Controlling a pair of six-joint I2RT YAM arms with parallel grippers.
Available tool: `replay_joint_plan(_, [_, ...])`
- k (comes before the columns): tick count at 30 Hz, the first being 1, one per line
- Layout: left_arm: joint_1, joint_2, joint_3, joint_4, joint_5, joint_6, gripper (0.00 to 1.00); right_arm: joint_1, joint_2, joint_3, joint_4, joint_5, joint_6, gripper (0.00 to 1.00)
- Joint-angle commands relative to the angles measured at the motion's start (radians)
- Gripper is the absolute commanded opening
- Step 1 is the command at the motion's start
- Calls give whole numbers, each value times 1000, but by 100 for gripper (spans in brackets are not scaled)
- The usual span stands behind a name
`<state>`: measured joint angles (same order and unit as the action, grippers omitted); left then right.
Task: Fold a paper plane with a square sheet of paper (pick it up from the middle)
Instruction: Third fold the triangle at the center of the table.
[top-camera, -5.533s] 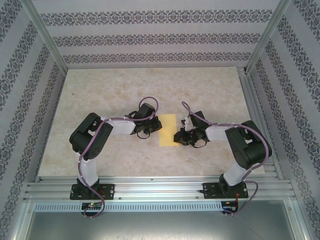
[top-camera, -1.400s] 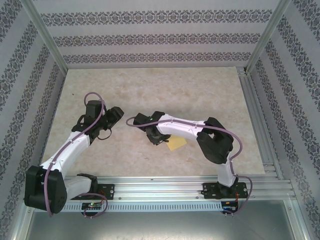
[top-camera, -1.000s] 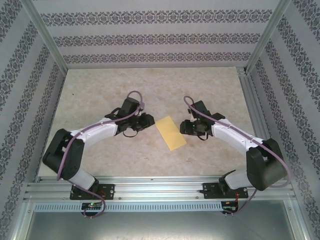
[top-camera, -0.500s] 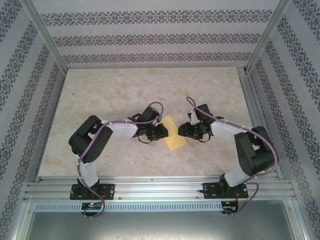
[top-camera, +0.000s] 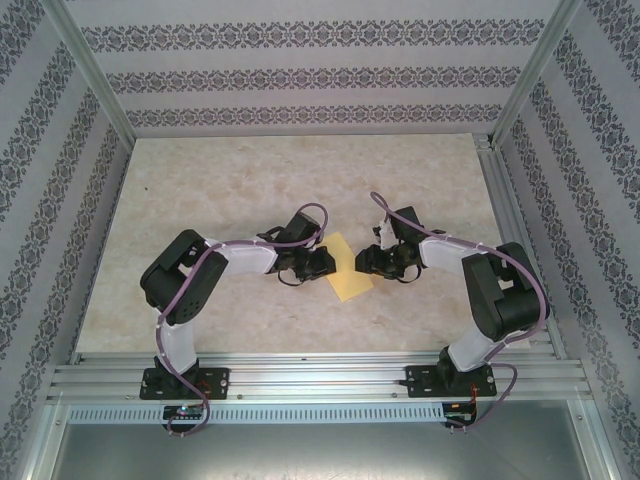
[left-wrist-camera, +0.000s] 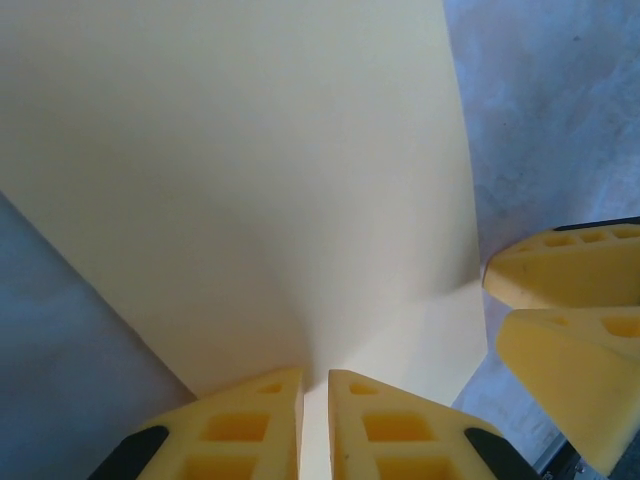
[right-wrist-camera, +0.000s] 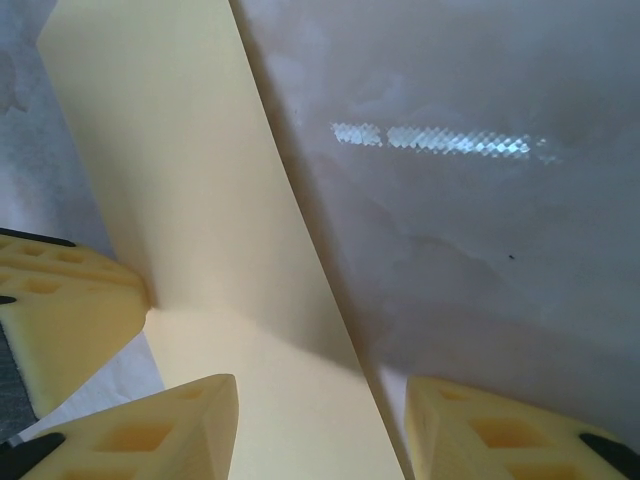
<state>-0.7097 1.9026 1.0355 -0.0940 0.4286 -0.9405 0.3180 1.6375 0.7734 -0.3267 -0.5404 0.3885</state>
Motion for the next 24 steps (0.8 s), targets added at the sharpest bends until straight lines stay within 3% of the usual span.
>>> replay_joint_plan(1, [-10,22,23,-34,-21,35,16,15,25,18,34,-102,-34,47])
replay_joint_plan(15, [-10,29,41,-53,-22,49,15,15,-87,0,-5,-106,-7,46])
replay_joint_plan(20, [-11,7,48,-12,12,39,21,17,-104,-37,60,-168,40,46])
replay_joint_plan(24, [-8,-2,70,-2,14,7,31,18,-126,-78,128,-187,77,48])
